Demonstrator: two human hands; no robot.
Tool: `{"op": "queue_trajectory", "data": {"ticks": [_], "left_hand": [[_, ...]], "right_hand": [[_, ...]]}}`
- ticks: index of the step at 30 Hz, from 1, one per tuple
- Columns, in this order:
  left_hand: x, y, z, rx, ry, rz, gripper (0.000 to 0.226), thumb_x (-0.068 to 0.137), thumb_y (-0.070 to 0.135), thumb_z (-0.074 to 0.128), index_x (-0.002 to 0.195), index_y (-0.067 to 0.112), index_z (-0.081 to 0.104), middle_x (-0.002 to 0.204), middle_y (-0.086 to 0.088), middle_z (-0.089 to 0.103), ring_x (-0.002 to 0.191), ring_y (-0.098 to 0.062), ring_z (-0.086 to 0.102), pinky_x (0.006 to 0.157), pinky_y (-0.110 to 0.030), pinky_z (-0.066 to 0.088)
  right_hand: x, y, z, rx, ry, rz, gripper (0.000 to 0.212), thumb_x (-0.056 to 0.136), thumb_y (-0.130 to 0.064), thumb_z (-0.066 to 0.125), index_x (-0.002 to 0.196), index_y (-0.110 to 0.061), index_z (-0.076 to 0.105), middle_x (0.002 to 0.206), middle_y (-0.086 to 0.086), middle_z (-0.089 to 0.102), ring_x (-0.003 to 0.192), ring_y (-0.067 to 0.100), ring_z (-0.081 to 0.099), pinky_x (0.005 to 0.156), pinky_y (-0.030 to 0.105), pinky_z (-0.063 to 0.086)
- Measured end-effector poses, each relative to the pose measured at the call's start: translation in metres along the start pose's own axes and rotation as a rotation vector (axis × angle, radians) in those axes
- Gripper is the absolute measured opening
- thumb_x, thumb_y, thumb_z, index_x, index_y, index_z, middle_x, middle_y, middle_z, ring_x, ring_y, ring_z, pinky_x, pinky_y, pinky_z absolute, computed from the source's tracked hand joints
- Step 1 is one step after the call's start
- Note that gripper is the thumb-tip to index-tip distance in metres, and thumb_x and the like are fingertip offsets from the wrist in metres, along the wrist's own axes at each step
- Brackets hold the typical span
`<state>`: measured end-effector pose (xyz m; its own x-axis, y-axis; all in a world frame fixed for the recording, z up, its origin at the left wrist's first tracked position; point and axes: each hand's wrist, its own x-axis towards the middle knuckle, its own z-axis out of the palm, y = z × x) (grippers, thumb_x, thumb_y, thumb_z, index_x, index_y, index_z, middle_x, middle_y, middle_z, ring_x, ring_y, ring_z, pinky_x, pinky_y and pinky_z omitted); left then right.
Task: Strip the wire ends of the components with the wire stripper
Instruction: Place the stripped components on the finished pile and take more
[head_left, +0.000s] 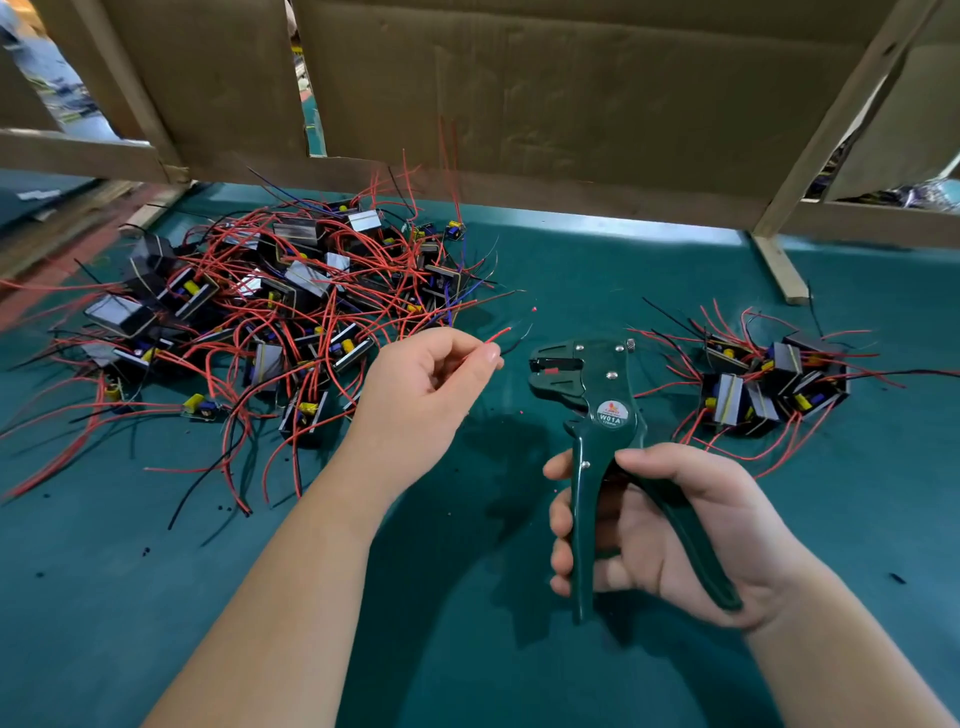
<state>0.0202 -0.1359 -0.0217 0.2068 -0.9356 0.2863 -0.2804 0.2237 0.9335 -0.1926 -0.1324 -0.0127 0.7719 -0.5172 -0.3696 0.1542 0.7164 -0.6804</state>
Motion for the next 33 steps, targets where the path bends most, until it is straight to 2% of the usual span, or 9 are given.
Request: {"op": "queue_trajectory", "data": {"ticks": [3, 6, 7, 11, 20, 23, 27, 31, 33], "left_hand": [[0.000, 0.000, -0.001, -0.095, -0.022, -0.061, 0.015, 0.088, 0.022, 0.066, 0.078, 0.012, 0.070, 0.049, 0.012, 0.046, 0.048, -0.004, 0.038, 0.053, -0.024, 0.042], [0.001, -0.001, -0.001, -0.105, -0.025, -0.046, 0.018, 0.079, 0.031, 0.067, 0.076, 0.014, 0.072, 0.062, -0.022, 0.053, 0.058, -0.013, 0.043, 0.051, -0.017, 0.041], [0.001, -0.001, -0.001, -0.101, -0.031, -0.043, 0.017, 0.078, 0.031, 0.068, 0.077, 0.015, 0.073, 0.066, -0.026, 0.054, 0.061, -0.015, 0.043, 0.052, -0.014, 0.041], [0.002, -0.003, -0.003, -0.087, -0.073, -0.058, 0.015, 0.079, 0.032, 0.066, 0.079, 0.017, 0.070, 0.066, -0.012, 0.052, 0.060, -0.013, 0.041, 0.052, -0.013, 0.042], [-0.002, 0.005, -0.006, -0.122, -0.176, -0.043, 0.016, 0.083, 0.022, 0.065, 0.074, 0.009, 0.062, 0.060, -0.020, 0.035, 0.053, -0.017, 0.029, 0.047, -0.012, 0.031], [-0.003, 0.007, -0.009, -0.095, -0.208, 0.001, 0.013, 0.087, 0.015, 0.064, 0.075, 0.011, 0.062, 0.063, -0.007, 0.043, 0.051, -0.006, 0.033, 0.049, -0.010, 0.034], [-0.003, 0.006, -0.010, -0.102, -0.210, -0.029, 0.016, 0.089, 0.007, 0.064, 0.074, 0.011, 0.061, 0.064, -0.007, 0.045, 0.053, -0.010, 0.035, 0.048, -0.011, 0.034], [-0.002, 0.003, -0.012, -0.089, -0.205, -0.042, 0.018, 0.088, 0.004, 0.065, 0.074, 0.015, 0.062, 0.059, 0.011, 0.051, 0.050, 0.000, 0.038, 0.048, -0.010, 0.034], [-0.002, 0.003, -0.012, -0.083, -0.202, -0.029, 0.014, 0.086, 0.010, 0.067, 0.073, 0.014, 0.063, 0.060, 0.006, 0.049, 0.048, -0.002, 0.036, 0.047, -0.012, 0.032]], "right_hand": [[0.000, 0.001, 0.001, -0.024, -0.029, 0.011, 0.059, 0.059, -0.031, 0.082, 0.107, 0.000, 0.067, 0.088, 0.026, 0.061, 0.076, 0.040, 0.062, 0.076, 0.054, 0.052], [0.000, 0.003, 0.002, -0.058, -0.044, 0.009, 0.060, 0.062, -0.033, 0.082, 0.110, 0.000, 0.067, 0.089, 0.026, 0.062, 0.077, 0.040, 0.062, 0.078, 0.054, 0.052], [0.000, 0.003, 0.002, -0.061, -0.053, 0.008, 0.060, 0.063, -0.033, 0.081, 0.111, 0.000, 0.066, 0.089, 0.026, 0.062, 0.078, 0.040, 0.062, 0.079, 0.054, 0.051], [-0.001, 0.003, 0.002, -0.066, -0.101, 0.003, 0.056, 0.070, -0.034, 0.077, 0.113, 0.000, 0.065, 0.090, 0.025, 0.063, 0.079, 0.040, 0.063, 0.080, 0.054, 0.051], [-0.004, 0.002, 0.000, -0.104, -0.135, 0.010, 0.052, 0.074, -0.036, 0.074, 0.113, -0.002, 0.065, 0.089, 0.023, 0.063, 0.079, 0.039, 0.063, 0.081, 0.053, 0.050], [-0.005, 0.002, 0.001, -0.108, -0.138, 0.007, 0.053, 0.074, -0.035, 0.075, 0.113, -0.002, 0.065, 0.089, 0.023, 0.063, 0.079, 0.039, 0.063, 0.080, 0.052, 0.051], [-0.005, 0.002, 0.001, -0.157, -0.122, -0.019, 0.051, 0.073, -0.036, 0.077, 0.110, -0.003, 0.065, 0.087, 0.023, 0.063, 0.076, 0.039, 0.063, 0.078, 0.052, 0.051], [-0.004, 0.004, 0.004, -0.228, -0.061, -0.055, 0.051, 0.069, -0.038, 0.080, 0.104, -0.005, 0.067, 0.083, 0.023, 0.063, 0.072, 0.038, 0.063, 0.073, 0.049, 0.052], [-0.003, 0.004, 0.004, -0.234, -0.038, -0.051, 0.051, 0.067, -0.039, 0.081, 0.103, -0.006, 0.067, 0.082, 0.023, 0.063, 0.071, 0.038, 0.063, 0.072, 0.048, 0.052]]}}
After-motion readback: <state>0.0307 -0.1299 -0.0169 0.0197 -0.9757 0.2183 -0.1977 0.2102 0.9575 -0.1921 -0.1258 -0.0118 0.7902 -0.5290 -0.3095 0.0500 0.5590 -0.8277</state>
